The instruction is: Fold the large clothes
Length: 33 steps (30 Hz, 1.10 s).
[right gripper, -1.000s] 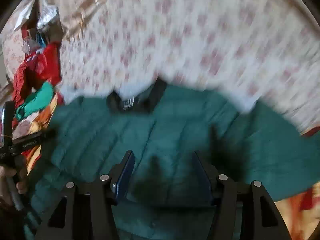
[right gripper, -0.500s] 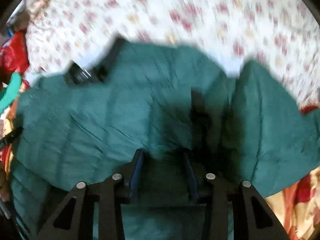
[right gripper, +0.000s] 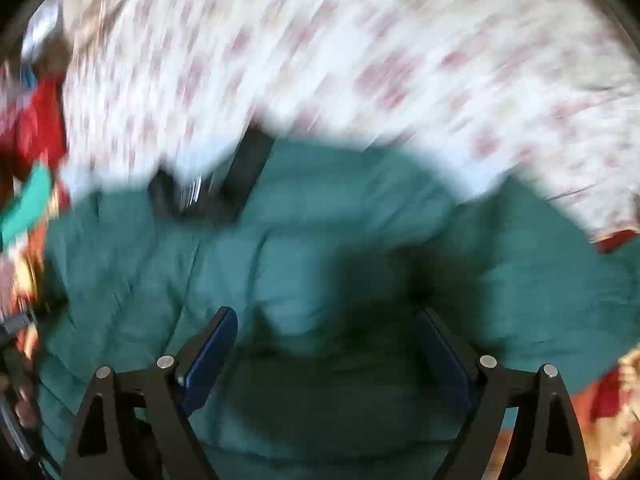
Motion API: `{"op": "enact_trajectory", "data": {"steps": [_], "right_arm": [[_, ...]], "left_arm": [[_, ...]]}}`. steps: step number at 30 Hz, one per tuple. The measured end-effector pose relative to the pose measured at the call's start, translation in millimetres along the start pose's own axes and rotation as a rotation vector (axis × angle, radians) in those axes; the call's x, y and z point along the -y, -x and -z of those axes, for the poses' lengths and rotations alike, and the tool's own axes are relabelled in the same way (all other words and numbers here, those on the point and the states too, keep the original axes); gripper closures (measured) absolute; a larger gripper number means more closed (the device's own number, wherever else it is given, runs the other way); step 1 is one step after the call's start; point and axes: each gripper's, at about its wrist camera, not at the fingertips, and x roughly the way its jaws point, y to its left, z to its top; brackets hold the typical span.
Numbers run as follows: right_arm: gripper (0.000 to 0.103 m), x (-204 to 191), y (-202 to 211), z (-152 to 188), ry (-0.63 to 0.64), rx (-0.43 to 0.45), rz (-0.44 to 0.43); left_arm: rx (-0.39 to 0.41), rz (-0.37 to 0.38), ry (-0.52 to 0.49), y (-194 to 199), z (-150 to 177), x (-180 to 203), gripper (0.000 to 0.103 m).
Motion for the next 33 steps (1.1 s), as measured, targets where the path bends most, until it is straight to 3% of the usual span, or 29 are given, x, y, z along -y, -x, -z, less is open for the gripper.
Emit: {"op": "enact_trajectory", "data": {"steps": [2, 4, 7, 10, 15, 16, 19, 22, 24, 27, 28, 29, 30, 33], "right_arm": [[0.014, 39.6, 28.8, -2.3, -0.076, 0.087, 0.062], [0.012, 100.2, 59.6, 6.0, -0.177, 0.175, 0.190], [0.011, 200.2, 76.3, 21.3, -0.349, 0.200, 0.364], [0.011, 285.4, 81.6, 33.8, -0.465, 0.167, 0.431], [0.012, 371.5, 75.0, 33.4, -0.433, 0.154, 0.430], [0.012, 382.1, 71.3, 32.0, -0.443, 0.160, 0.418], [0.029, 393.3, 37.6, 18.2, -0.437, 0.129, 0.281], [0.030, 385.6, 6.0, 10.8, -0.372, 0.044, 0.161], [0.033, 386.4, -6.8, 11.2, -0.376, 0.006, 0.167], [0.036, 385.9, -7.1, 14.4, -0.405, 0.043, 0.165], [0.046, 383.5, -8.0, 14.2, -0.398, 0.038, 0.168], [0.075, 380.5, -8.4, 14.0, -0.388, 0.028, 0.174], [0.084, 377.5, -6.7, 13.8, -0.387, 0.030, 0.170], [0.090, 358.1, 7.9, 6.1, -0.351, 0.090, 0.203]], "left_arm": [[0.035, -0.012, -0.015, 10.2, 1.5, 3.2, 0.001], [0.131, -0.060, -0.056, 27.2, 3.4, 9.2, 0.001], [0.268, -0.110, -0.119, 47.9, 5.1, 21.3, 0.001], [0.348, -0.134, -0.175, 55.9, 8.5, 30.0, 0.001], [0.326, -0.128, -0.240, 43.7, 15.9, 42.8, 0.000], [0.322, -0.137, -0.260, 39.5, 16.4, 48.1, 0.001], [0.313, -0.151, -0.291, 33.9, 19.9, 57.4, 0.001], [0.288, -0.163, -0.313, 26.9, 22.4, 61.4, 0.000], [0.284, -0.165, -0.312, 25.2, 23.0, 61.3, 0.000], [0.281, -0.167, -0.306, 24.1, 22.3, 60.6, 0.000], [0.280, -0.169, -0.307, 23.9, 22.5, 61.3, 0.000], [0.277, -0.171, -0.310, 23.1, 22.5, 62.1, 0.000], [0.278, -0.173, -0.311, 23.8, 22.3, 61.3, 0.000], [0.286, -0.180, -0.311, 26.8, 22.5, 61.3, 0.000]]}}
